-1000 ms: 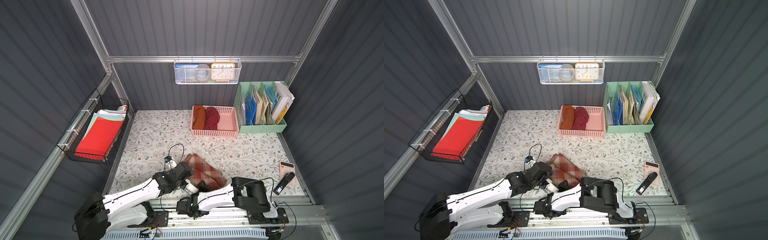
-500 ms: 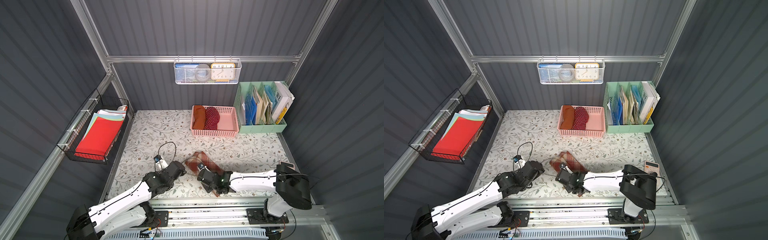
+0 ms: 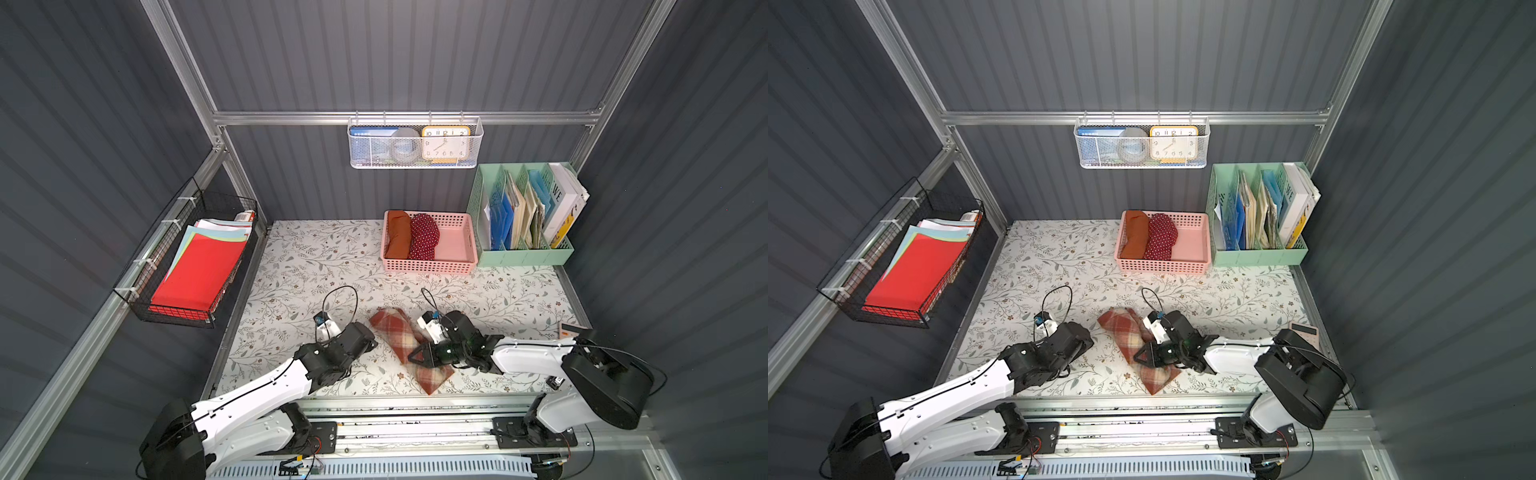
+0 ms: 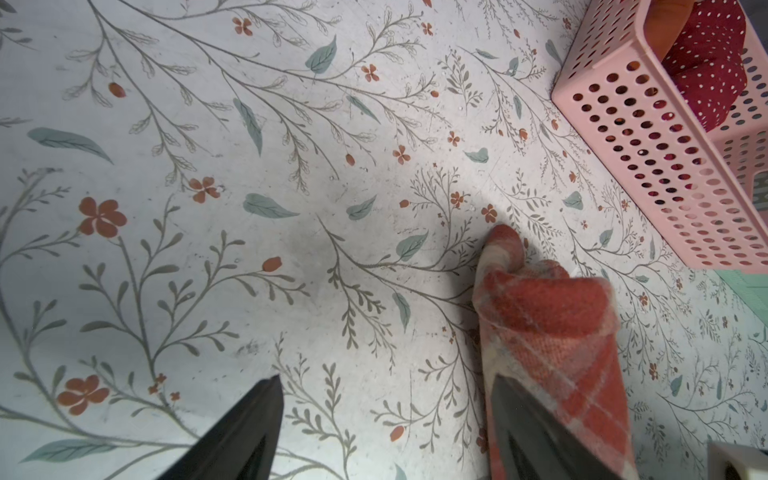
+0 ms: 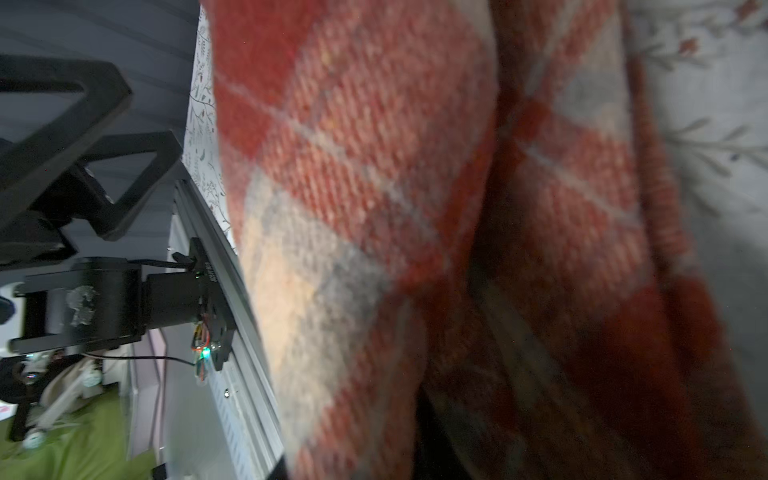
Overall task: Roll up the skirts
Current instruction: Roll the skirt at the center of the board.
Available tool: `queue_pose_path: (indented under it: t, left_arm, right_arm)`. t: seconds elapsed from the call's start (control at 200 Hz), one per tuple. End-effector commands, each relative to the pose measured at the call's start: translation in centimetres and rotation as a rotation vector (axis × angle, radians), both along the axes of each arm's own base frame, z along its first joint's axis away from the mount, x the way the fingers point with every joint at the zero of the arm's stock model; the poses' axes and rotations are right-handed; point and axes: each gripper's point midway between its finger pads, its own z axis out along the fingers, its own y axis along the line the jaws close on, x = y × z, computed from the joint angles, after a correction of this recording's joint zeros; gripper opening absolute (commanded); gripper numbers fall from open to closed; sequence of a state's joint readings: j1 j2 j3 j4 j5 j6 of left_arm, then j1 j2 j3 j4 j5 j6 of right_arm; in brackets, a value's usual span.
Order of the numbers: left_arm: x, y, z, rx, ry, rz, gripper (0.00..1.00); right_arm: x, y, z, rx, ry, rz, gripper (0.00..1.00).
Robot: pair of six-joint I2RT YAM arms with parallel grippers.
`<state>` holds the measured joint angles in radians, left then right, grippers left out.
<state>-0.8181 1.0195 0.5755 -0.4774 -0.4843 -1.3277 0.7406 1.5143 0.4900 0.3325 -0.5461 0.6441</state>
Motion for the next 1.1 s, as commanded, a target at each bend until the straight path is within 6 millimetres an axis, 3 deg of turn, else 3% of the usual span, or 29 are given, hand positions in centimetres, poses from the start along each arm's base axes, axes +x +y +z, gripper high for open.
queue_pose_path:
  t: [0.0,0.08,0.245,0.51,0.66,1.096]
  left_arm:
    - [-0.1,-0.5,-1.1,-0.026,0.020,-0.014,0.82]
    - [0.0,-1.1,-1.2,-0.032,0.023,-0.028,0.82]
    - [0.0,-2.4,-1.2,-0.066,0.013,-0.066,0.82]
    - [0.4,-6.8,-1.3,-0.227,-0.065,-0.168,0.83]
    - [1.0,-9.1,-1.2,-0.280,-0.106,-0.217,0.94]
    - [2.1,-13.4,-5.1,-0.393,-0.119,-0.236,0.98]
  right_arm:
    - [-2.7,-3.1,-5.4,-0.086,0.281,-0.060,0.00]
    - [-1.9,-3.3,-5.9,-0.057,0.325,-0.082,0.09]
    - [-0.2,-3.4,-5.9,0.074,0.400,-0.137,0.17]
    - [0.0,-3.8,-7.9,0.117,0.491,-0.176,0.14]
    - [-0.2,-4.4,-8.6,0.112,0.519,-0.194,0.12]
    - [-0.5,-5.7,-9.7,0.149,0.582,-0.236,0.08]
